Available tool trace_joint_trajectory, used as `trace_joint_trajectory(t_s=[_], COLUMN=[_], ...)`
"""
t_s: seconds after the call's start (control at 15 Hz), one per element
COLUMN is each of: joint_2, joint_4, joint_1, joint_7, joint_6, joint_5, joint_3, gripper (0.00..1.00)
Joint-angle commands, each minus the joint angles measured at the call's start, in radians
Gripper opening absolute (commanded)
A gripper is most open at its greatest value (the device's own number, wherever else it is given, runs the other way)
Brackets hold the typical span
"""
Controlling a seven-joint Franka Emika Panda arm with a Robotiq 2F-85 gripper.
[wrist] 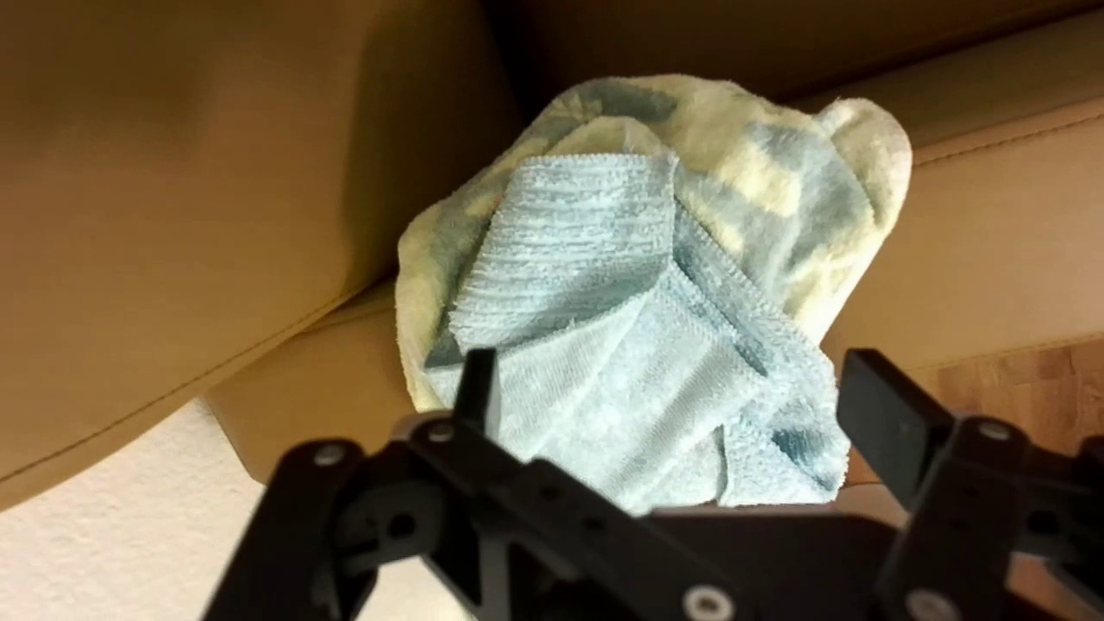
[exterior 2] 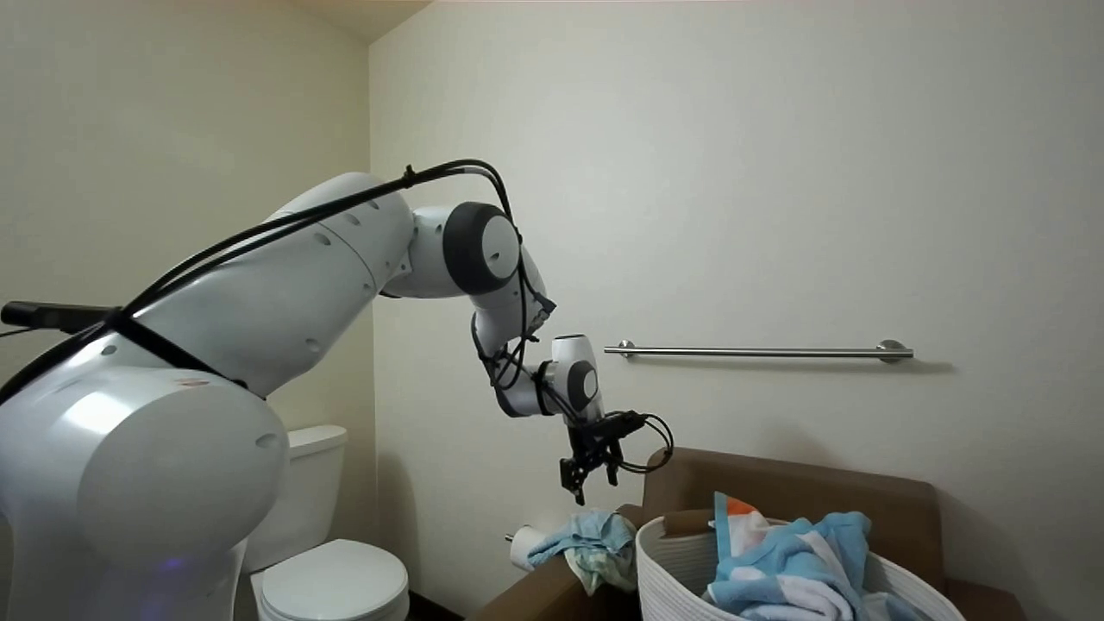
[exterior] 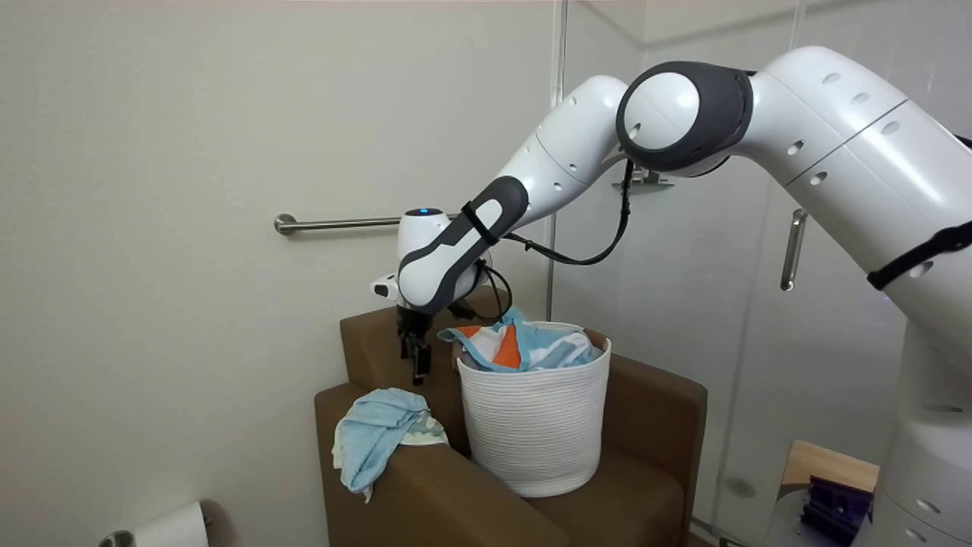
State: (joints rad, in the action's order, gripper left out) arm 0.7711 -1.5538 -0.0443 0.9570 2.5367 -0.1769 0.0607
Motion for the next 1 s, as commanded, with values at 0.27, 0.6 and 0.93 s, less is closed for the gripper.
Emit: trace_joint_trajectory(t_s=[0.27,0.6,0.93], joint_2=[0.081,0.180,0.289], joint_4=[0.120,0.248,0.373], joint_1=[-0.018,-0.020,-0.022], joint_7=[-0.030,-0.022,-0.025], joint_6=[-0.069,-0.114,-0.158], joint_5=[-0.050,-0.054,-0.053], joint_3=[-0.005,-0.001,-0.010], gripper=[1.00,1.00,1.00])
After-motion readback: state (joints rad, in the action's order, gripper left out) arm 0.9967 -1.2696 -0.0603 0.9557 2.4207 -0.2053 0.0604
